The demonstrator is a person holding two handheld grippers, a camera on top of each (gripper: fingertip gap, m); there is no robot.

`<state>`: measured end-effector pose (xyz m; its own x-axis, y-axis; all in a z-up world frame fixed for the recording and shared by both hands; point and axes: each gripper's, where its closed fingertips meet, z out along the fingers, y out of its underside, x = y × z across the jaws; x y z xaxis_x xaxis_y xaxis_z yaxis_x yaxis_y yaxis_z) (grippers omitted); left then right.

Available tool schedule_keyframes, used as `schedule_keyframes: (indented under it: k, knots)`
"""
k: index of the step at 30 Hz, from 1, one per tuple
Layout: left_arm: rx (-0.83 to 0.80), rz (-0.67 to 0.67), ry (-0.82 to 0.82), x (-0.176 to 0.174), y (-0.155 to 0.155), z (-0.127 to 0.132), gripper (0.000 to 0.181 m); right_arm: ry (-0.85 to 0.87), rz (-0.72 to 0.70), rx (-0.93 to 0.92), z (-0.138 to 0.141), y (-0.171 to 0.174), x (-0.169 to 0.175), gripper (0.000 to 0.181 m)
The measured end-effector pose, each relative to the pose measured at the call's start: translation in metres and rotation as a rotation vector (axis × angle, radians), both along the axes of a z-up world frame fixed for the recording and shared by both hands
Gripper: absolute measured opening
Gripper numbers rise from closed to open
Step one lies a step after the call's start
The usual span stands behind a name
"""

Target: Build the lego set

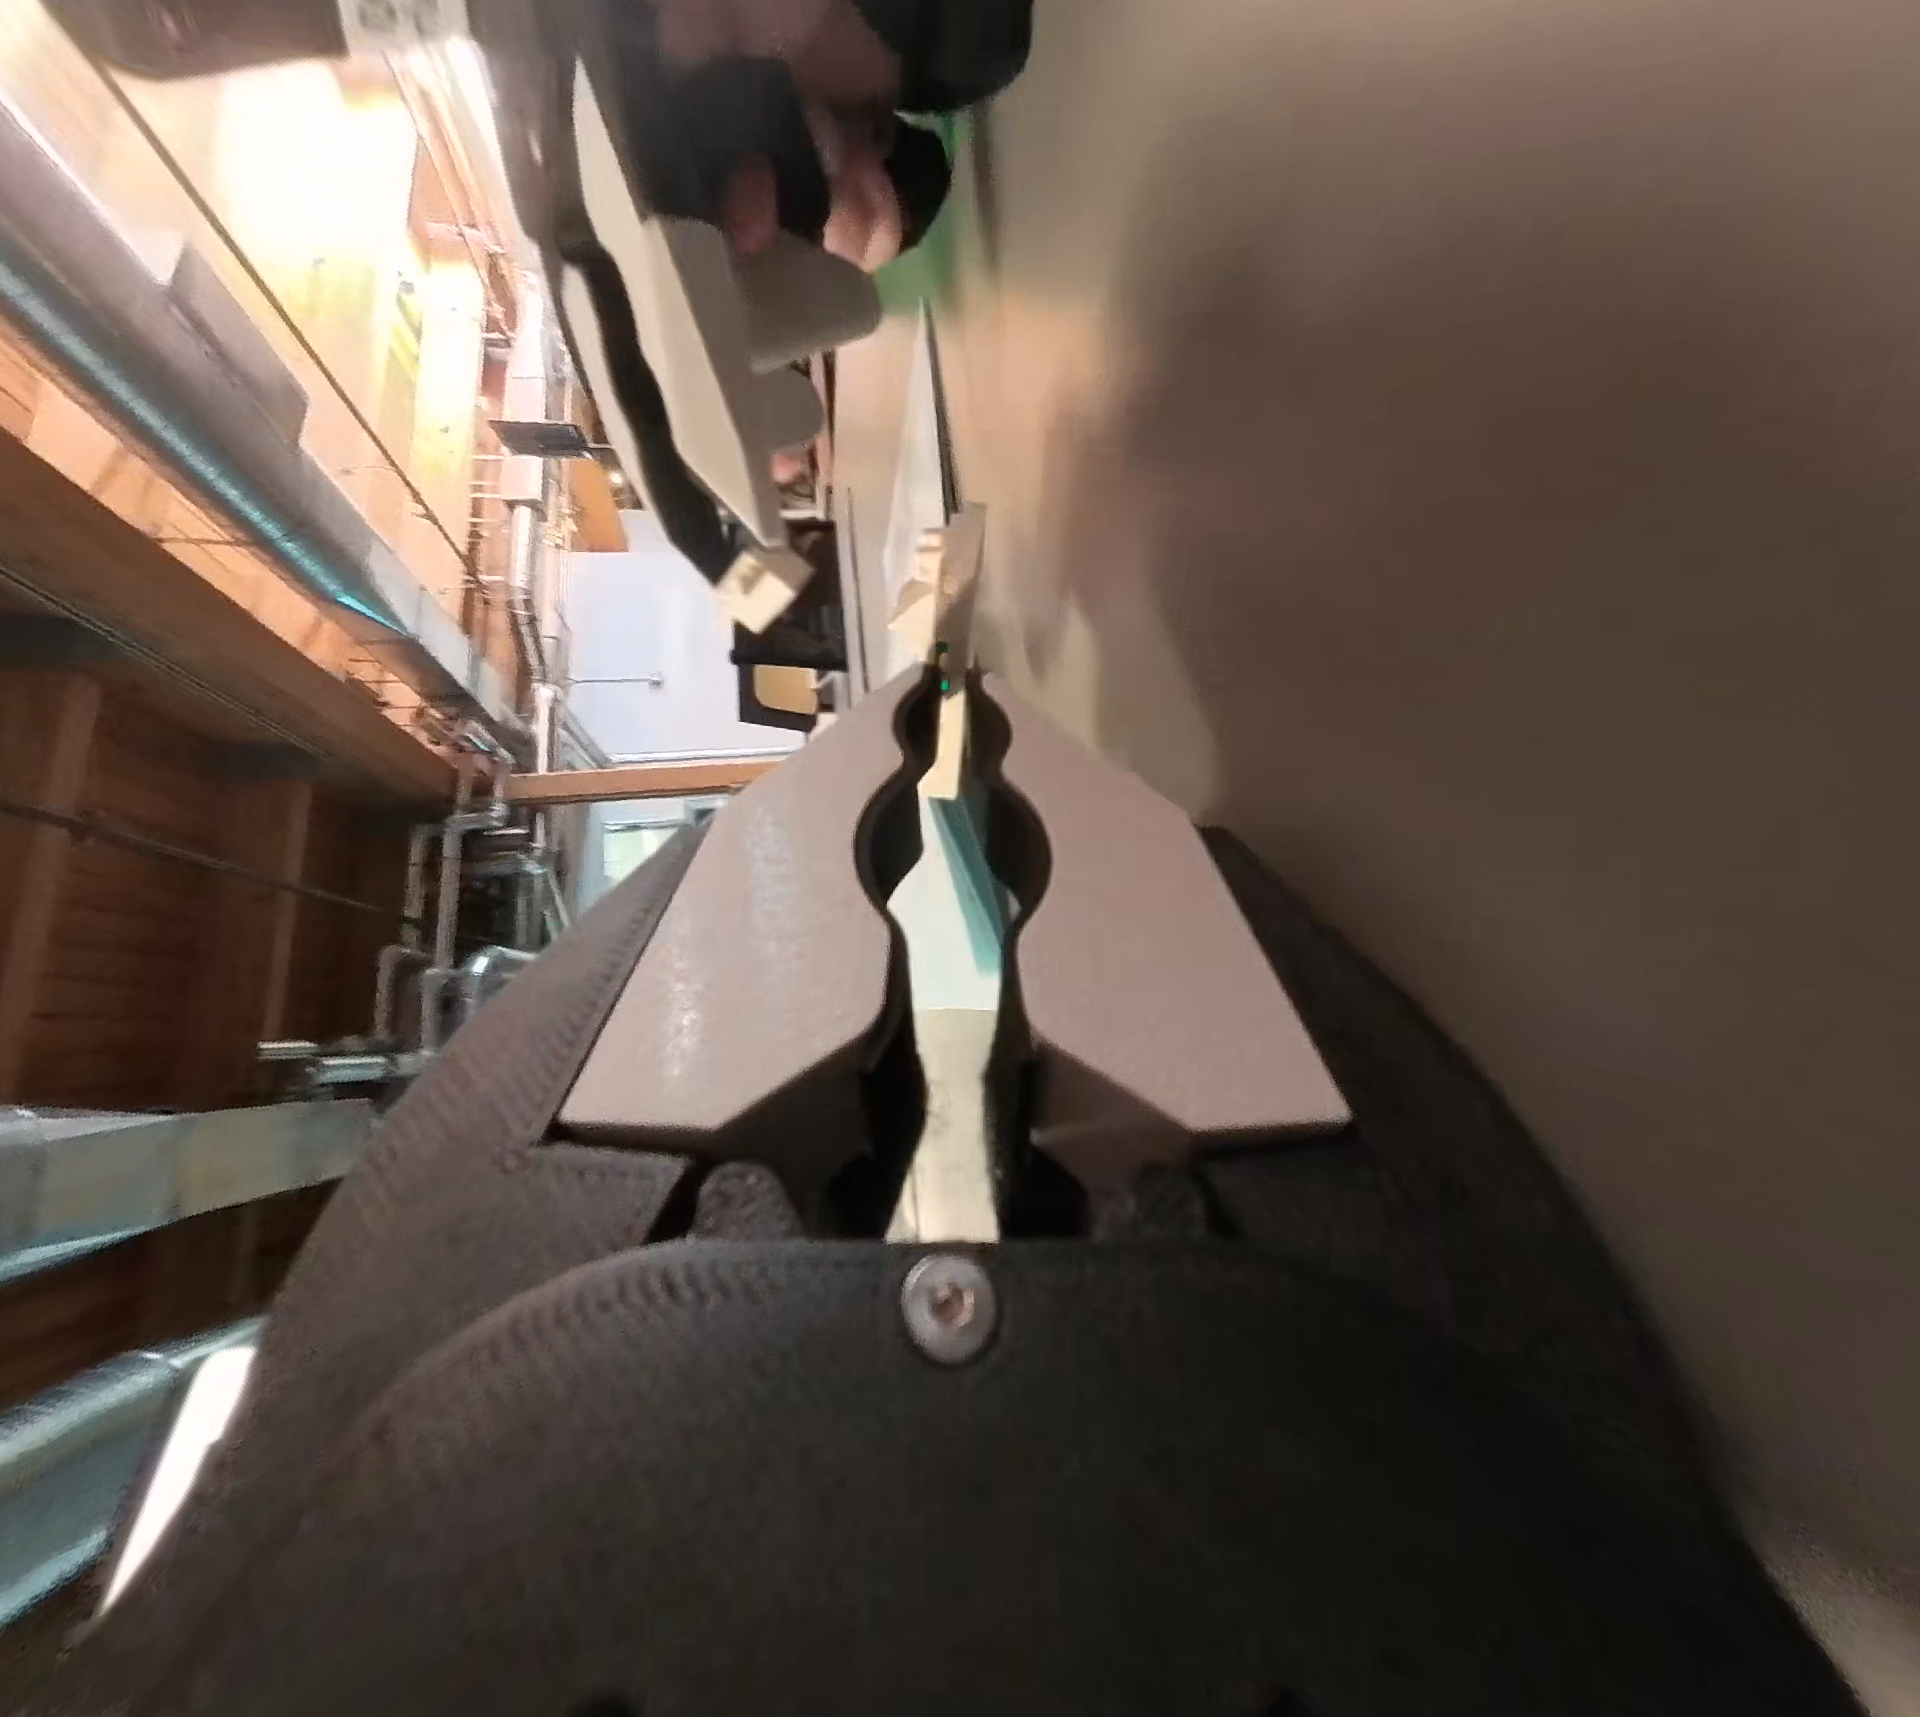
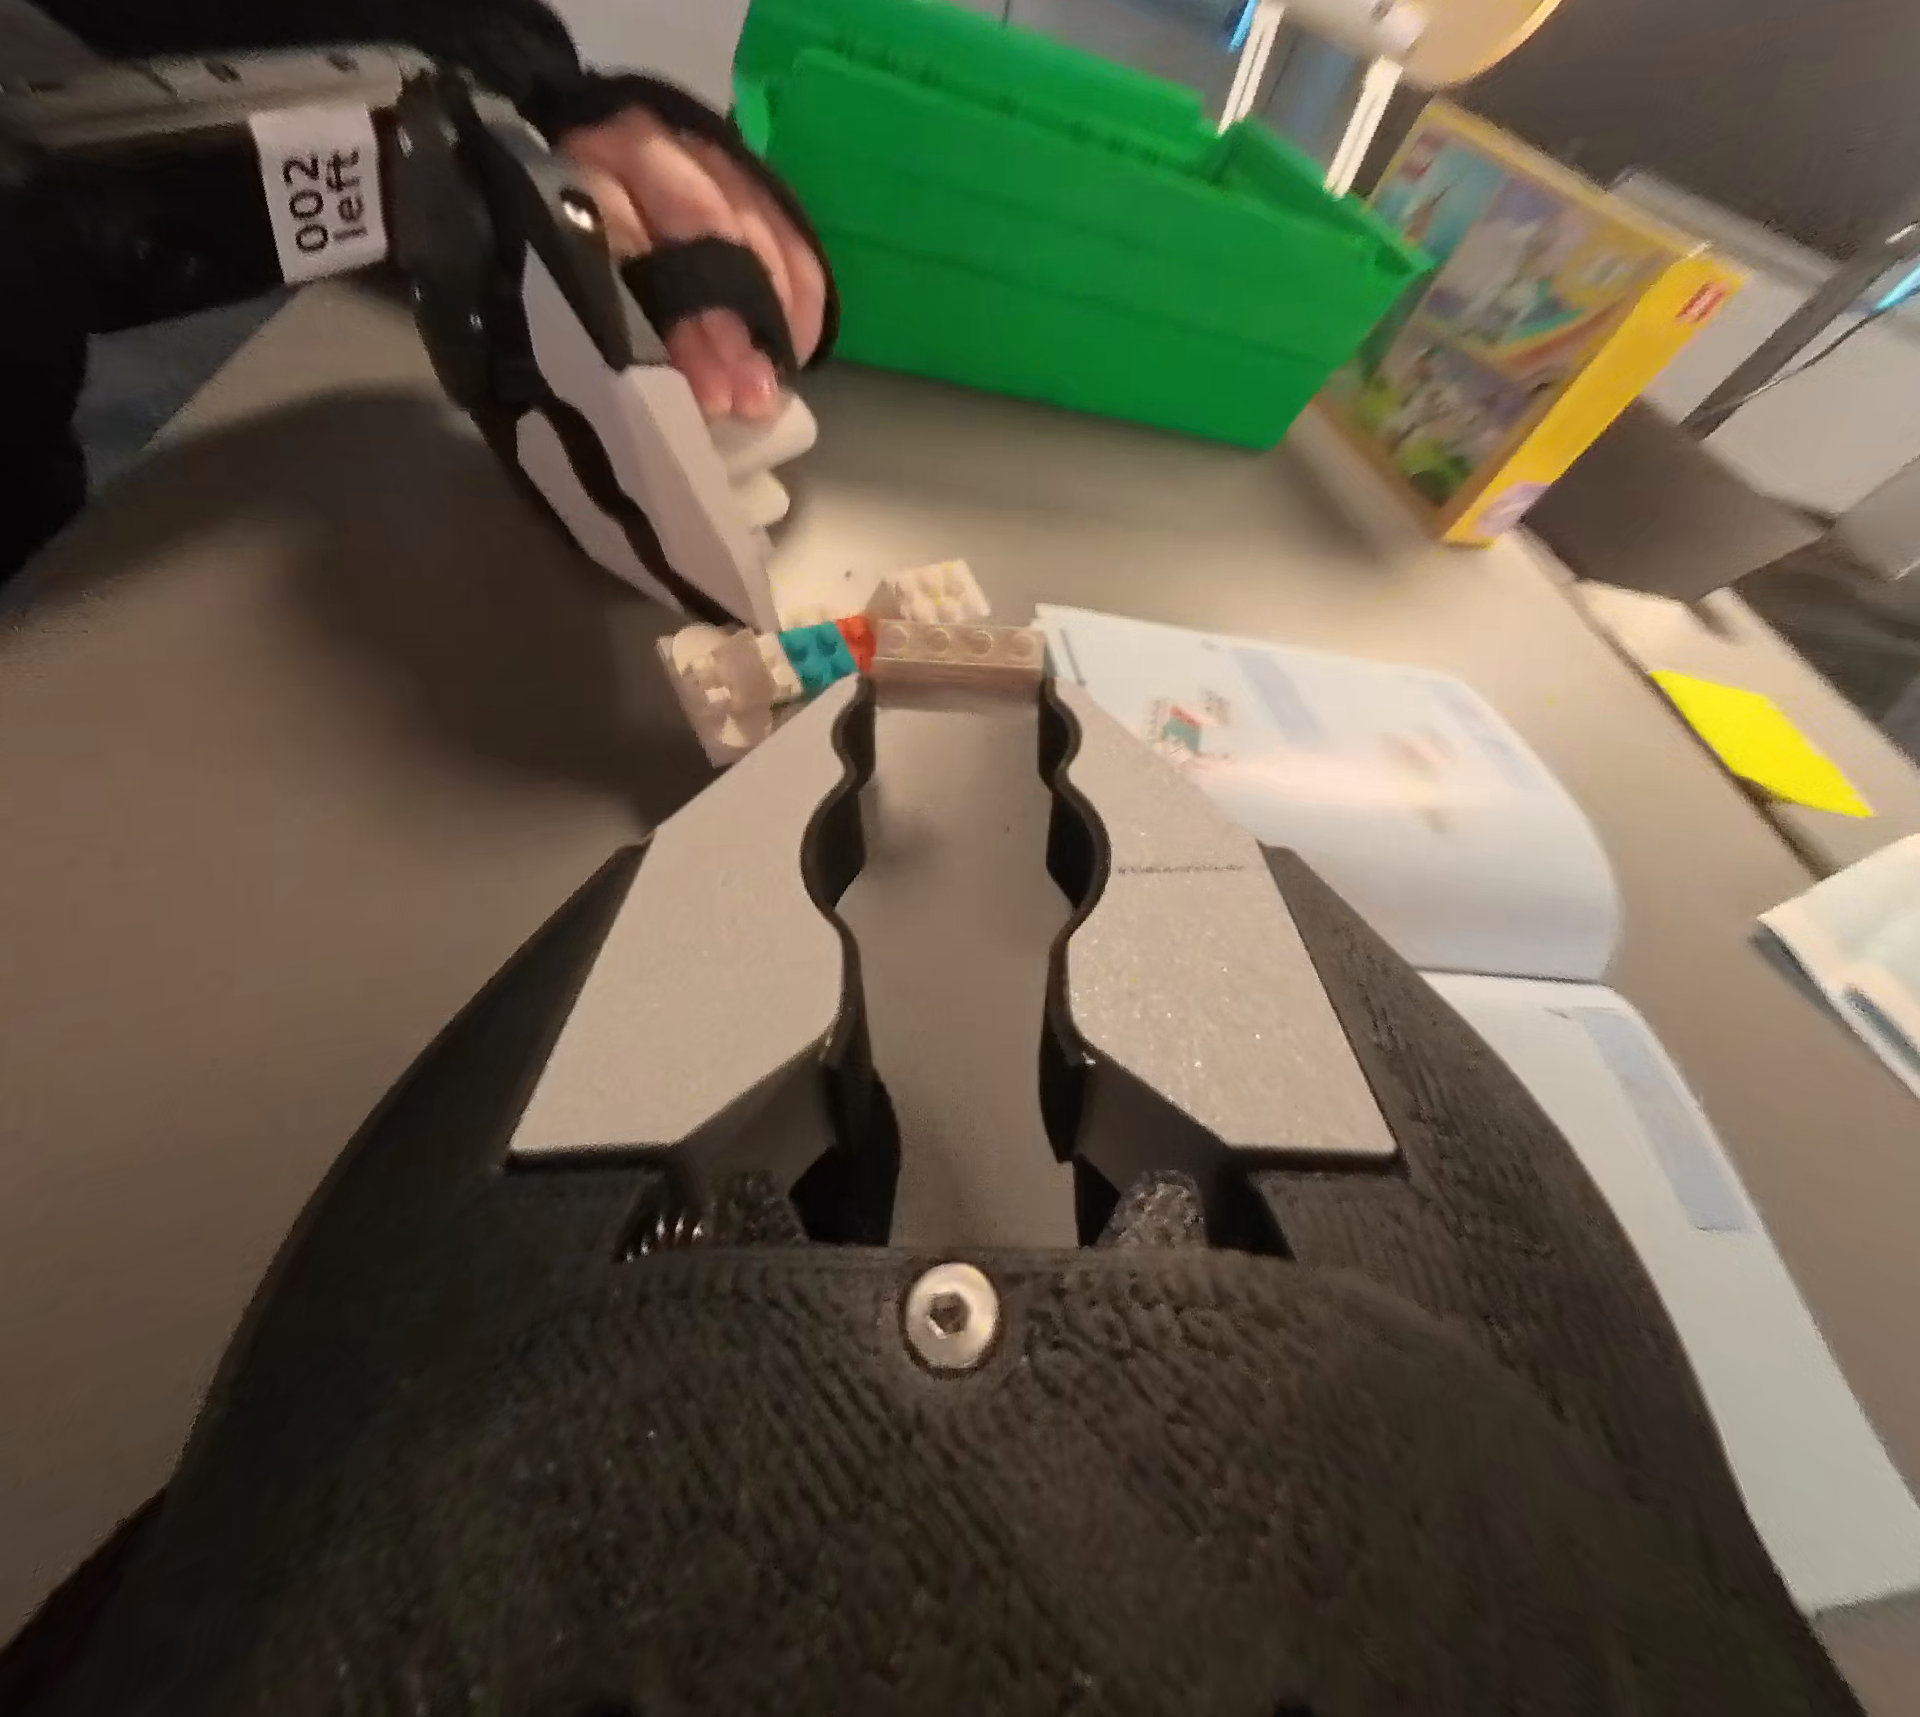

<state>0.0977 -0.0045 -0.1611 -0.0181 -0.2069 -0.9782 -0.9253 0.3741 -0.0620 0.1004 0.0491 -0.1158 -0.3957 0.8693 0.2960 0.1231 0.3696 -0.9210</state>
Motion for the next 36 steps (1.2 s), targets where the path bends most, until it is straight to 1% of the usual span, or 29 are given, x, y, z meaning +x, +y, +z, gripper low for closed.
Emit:
schedule_keyframes:
  k: [4, 8, 14, 21, 36]
  knots:
    - [-0.013, 0.000, -0.010, -0.002, -0.002, -0.001, 0.003, 0.079, -0.068, 0.044, 0.007, 0.014, 0.007, 0.030]
    - [-0.037, 0.018, -0.020, -0.004, -0.001, -0.003, 0.003, 0.151, -0.110, 0.060, 0.015, 0.018, 0.010, 0.029]
    - [-0.043, 0.036, -0.027, -0.006, 0.000, -0.003, 0.003, 0.238, -0.198, 0.177, 0.018, 0.028, 0.007, 0.030]
    - [-0.040, 0.040, -0.027, -0.007, -0.002, -0.002, 0.004, 0.259, -0.228, 0.320, 0.014, 0.028, 0.003, 0.030]
    - [-0.038, 0.036, -0.024, -0.006, -0.006, 0.000, 0.004, 0.271, -0.245, 0.361, 0.014, 0.030, 0.003, 0.030]
